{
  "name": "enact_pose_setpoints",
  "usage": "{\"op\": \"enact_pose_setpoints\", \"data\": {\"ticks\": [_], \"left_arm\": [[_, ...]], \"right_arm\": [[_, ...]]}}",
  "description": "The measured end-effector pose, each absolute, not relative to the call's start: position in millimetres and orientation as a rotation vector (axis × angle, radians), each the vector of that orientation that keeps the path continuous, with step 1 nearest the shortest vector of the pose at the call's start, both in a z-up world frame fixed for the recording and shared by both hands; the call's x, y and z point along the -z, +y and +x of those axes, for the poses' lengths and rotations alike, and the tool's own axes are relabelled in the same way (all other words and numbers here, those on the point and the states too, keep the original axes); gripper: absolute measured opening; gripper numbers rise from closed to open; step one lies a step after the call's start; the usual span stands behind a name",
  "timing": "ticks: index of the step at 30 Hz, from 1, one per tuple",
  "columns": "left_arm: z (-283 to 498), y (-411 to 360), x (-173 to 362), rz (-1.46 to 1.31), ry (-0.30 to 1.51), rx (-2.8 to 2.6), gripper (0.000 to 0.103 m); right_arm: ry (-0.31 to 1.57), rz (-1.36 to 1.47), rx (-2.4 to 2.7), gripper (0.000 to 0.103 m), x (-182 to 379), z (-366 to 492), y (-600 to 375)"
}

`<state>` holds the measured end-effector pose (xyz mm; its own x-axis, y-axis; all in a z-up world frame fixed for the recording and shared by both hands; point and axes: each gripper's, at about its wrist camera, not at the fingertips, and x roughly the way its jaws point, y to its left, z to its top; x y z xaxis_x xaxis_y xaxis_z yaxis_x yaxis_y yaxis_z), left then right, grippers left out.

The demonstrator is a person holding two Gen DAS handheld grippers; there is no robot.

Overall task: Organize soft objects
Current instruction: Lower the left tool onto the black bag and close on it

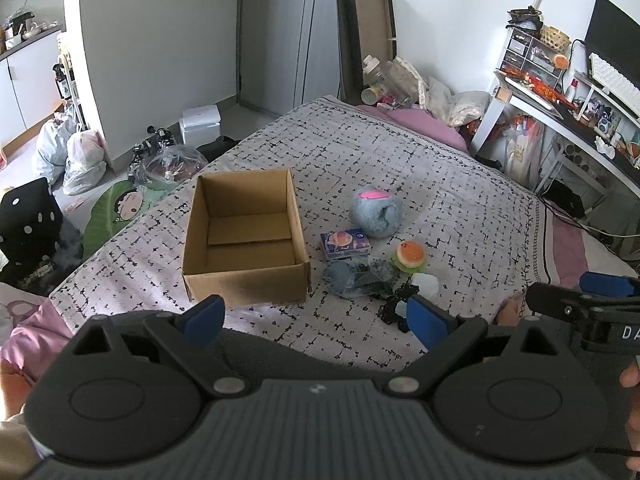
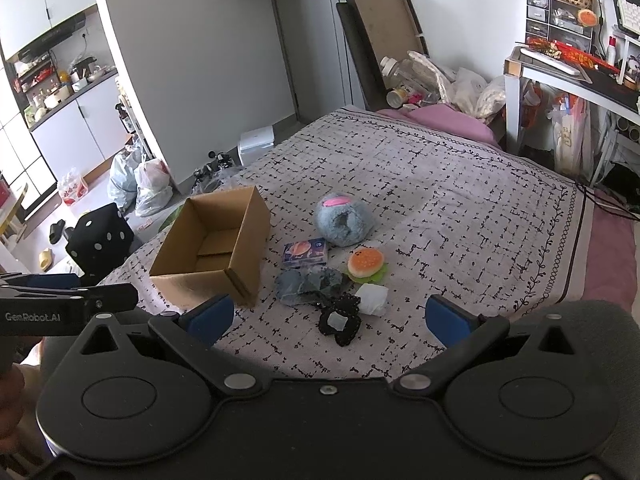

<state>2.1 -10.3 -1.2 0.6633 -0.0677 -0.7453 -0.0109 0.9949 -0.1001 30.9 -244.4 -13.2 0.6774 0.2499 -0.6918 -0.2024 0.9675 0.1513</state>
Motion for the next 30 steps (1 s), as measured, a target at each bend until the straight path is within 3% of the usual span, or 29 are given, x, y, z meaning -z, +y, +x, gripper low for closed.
{"op": "enact_pose_setpoints", "data": {"ticks": [30], "left_arm": [[61, -48, 46, -0.183, 0.866, 0.126, 0.094]], "right_arm": [[0.842, 0.245, -0.256, 0.101, 53, 80, -291]]}}
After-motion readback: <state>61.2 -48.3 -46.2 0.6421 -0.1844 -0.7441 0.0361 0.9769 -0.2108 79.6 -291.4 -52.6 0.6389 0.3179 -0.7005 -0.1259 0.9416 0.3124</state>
